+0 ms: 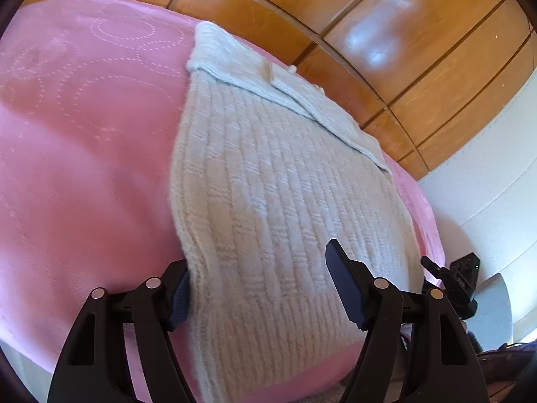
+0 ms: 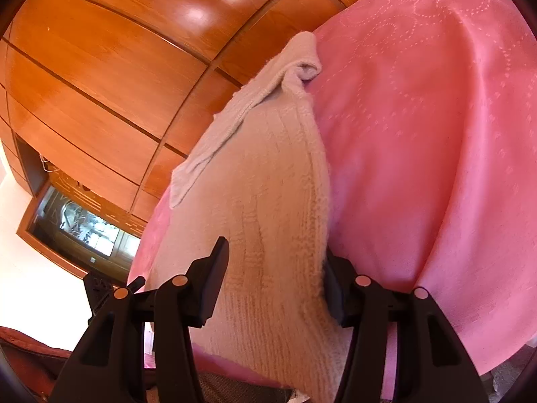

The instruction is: Fold small clothes

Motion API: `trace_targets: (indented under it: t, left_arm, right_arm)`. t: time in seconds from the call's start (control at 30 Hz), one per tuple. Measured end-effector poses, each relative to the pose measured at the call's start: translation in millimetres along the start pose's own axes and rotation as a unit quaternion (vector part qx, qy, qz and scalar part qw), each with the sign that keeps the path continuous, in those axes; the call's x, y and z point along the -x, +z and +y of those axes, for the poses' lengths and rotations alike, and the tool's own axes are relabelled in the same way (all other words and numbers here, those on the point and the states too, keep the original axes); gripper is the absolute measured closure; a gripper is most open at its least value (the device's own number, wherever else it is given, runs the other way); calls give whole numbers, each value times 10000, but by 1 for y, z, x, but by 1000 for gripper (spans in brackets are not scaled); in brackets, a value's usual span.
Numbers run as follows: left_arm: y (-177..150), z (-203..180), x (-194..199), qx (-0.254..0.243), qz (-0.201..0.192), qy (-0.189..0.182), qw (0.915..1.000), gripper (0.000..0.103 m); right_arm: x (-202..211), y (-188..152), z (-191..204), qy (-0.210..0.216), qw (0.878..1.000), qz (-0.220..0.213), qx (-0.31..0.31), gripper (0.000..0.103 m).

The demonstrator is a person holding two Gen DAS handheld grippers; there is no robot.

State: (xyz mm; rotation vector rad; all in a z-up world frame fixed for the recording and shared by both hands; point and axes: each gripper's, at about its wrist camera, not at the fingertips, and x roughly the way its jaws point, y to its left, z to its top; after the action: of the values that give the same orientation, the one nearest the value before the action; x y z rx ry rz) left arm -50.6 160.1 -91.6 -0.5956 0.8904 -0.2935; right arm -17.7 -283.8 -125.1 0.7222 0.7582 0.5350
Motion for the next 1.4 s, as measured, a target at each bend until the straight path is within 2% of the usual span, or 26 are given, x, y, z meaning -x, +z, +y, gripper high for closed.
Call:
trace_targets:
  t: [0.07, 0.13, 0.17, 0.2, 0.23, 0.27, 0.3, 0.4, 0.53, 0.67, 0.73, 0.77, 0.8, 0.83, 0.87, 0.9, 0.97, 1.0, 1.07, 1.1, 1.2, 1.4]
  left_arm:
    - [-4, -3, -1, -61, 84, -131, 9999, 33]
    - [-7, -9, -6, -255, 133, -15, 9996, 33]
    - [-8, -10, -9, -334, 167, 97, 9993, 33]
    - [-9, -12, -11, -410, 171, 188, 9988, 38]
    - [-10, -16, -13, -520, 157, 350, 9979, 48]
    - [-9, -20, -15, -645, 181, 630, 9958, 81]
    - [-7, -22, -18, -718, 267, 905, 9930, 86]
    - [-3, -24, -5, -452, 265, 522, 9973, 89]
    - [-5, -29, 16, -517, 282, 427, 9974, 90]
    - [-12, -12, 7, -477, 499, 731, 9949, 90]
    - [-10, -7, 6, -446, 496, 661, 9956, 87]
    - [-6, -9, 10, -529, 404, 751, 9950, 80]
    - [-1, -12, 14, -663, 295, 888, 9934, 66]
    - [2, -15, 20, -763, 186, 965, 9922, 59]
    - [10, -19, 30, -902, -52, 1031, 9906, 45]
    - [15, -24, 33, -955, -220, 1061, 9895, 39]
    - [39, -25, 46, -907, -707, 1222, 9858, 37]
    - [50, -24, 46, -787, -845, 1228, 9857, 37]
    - [70, -23, 42, -500, -998, 1145, 9871, 37]
    - [86, -23, 35, -233, -1094, 986, 9888, 37]
    - [114, -33, 8, 37, -1106, 514, 9925, 35]
    - [167, -74, -88, -148, -762, 520, 9956, 35]
  right_arm:
    - [2, -1, 0, 33, 10000, 61, 17, 54]
    - [4, -2, -4, 127, 9999, 69, -41, 55]
    - [3, -2, -6, 122, 9998, 69, -105, 61]
    - [2, -2, -8, 75, 9999, 82, -127, 80]
    - [0, -2, -8, 14, 9998, 132, -135, 91]
    - [-3, -1, -9, -20, 9997, 190, -141, 92]
    - [-2, 0, -6, -15, 9998, 147, -102, 93]
    - [16, 7, 5, 63, 9999, -101, 64, 94]
    - [50, 8, 13, -45, 9992, -304, 245, 97]
    - [42, -9, -3, -270, 9996, -6, 112, 97]
    - [25, -14, -9, -621, 9977, 257, 99, 92]
    - [24, -13, -8, -658, 9973, 288, 161, 88]
    - [25, -11, -2, -696, 9967, 264, 331, 66]
    - [29, -6, 3, -758, 9958, 178, 476, 47]
    - [33, -2, 8, -872, 9942, 24, 623, 24]
    - [39, 4, 13, -968, 9917, -212, 817, 24]
    - [42, 18, 18, -1111, 9882, -428, 969, 24]
    - [41, 23, 18, -1263, 9859, -491, 979, 20]
    - [32, 41, 17, -1655, 9805, -572, 896, 16]
    - [25, 52, 15, -1751, 9792, -598, 837, 13]
    - [7, 79, 14, -1917, 9765, -781, 608, 7]
    - [-42, 131, 23, -2264, 9676, -988, 521, 4]
